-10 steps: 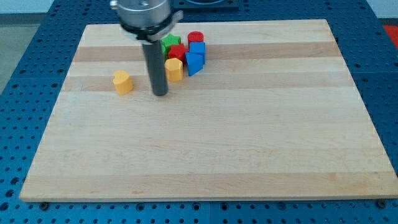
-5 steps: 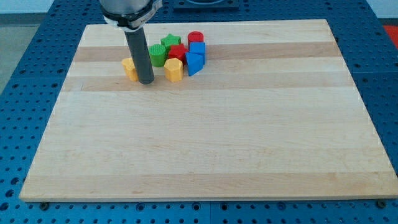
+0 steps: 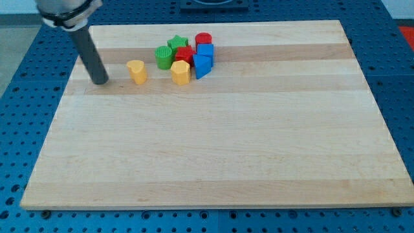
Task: Add yellow blocks into group of blocks
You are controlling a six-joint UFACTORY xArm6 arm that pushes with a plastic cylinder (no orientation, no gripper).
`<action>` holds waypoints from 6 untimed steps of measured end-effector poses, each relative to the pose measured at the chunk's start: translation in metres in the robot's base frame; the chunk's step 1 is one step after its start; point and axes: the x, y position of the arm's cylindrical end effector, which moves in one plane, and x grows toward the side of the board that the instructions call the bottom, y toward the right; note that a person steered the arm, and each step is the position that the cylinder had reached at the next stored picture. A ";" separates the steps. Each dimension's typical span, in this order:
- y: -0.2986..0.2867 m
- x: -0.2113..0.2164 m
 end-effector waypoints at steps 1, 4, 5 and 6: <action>0.042 -0.002; 0.074 0.000; 0.030 0.002; 0.020 -0.016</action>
